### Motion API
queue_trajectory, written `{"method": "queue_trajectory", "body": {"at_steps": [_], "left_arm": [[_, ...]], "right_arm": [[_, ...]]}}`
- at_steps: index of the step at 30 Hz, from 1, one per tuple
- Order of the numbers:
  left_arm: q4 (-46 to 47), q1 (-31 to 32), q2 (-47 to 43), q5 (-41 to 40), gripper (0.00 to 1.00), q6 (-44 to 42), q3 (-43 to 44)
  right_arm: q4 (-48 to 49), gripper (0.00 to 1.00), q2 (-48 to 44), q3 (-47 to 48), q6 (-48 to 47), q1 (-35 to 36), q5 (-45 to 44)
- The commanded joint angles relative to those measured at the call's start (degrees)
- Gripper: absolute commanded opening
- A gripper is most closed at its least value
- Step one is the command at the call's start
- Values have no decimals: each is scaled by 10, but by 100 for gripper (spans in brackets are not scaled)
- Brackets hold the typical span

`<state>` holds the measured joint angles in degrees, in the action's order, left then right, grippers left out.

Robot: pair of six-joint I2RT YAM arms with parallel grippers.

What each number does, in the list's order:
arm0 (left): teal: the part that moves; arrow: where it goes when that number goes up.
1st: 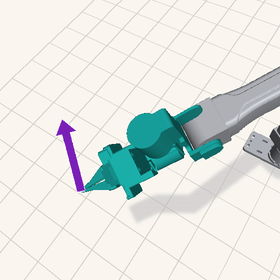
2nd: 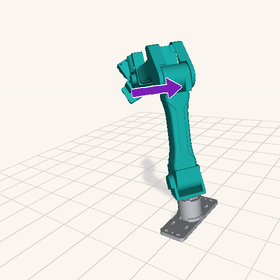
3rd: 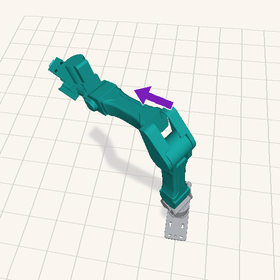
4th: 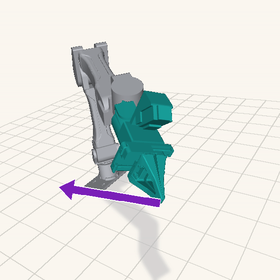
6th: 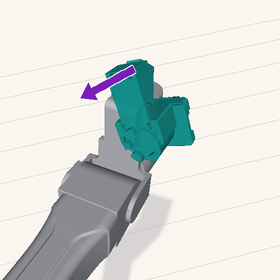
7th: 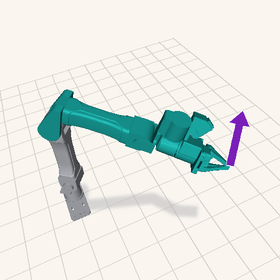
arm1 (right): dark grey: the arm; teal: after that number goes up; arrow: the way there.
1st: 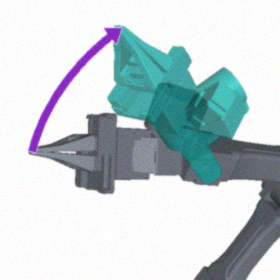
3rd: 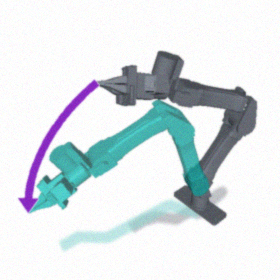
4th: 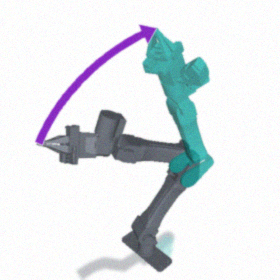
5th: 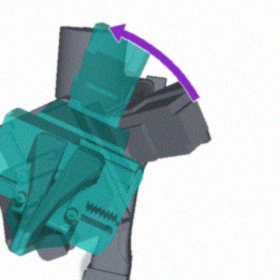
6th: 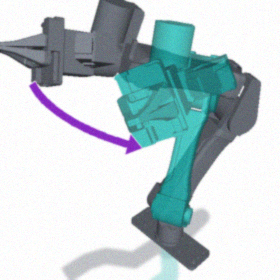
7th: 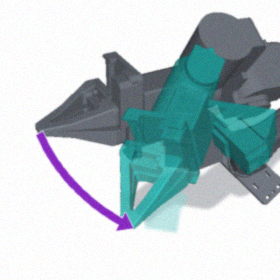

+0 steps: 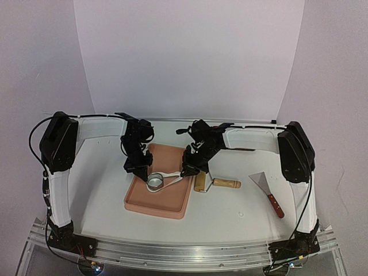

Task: Roll out the dumpling wrappers from the dough

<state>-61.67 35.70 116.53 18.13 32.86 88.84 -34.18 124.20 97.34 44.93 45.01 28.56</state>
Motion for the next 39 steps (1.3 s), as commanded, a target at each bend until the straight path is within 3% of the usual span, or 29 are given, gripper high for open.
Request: {"method": "queue_trajectory", "body": {"at_steps": [1,20,30,39], "left_arm": [[11,4,34,-63,0,-6,-14],[15,4,32,-63,0,-6,-20],[9,5,52,-57,0,-8,4],[4,4,54,-56,0,-11,12]], "right_arm": [[-34,0,-44,-13,-20,-15,-39],[-99,0,-71,22,-77,-70,-57],[-128,0,-126,7,-99,-148,-57],[-126,0,-115,16,-89,-140,-32]]}}
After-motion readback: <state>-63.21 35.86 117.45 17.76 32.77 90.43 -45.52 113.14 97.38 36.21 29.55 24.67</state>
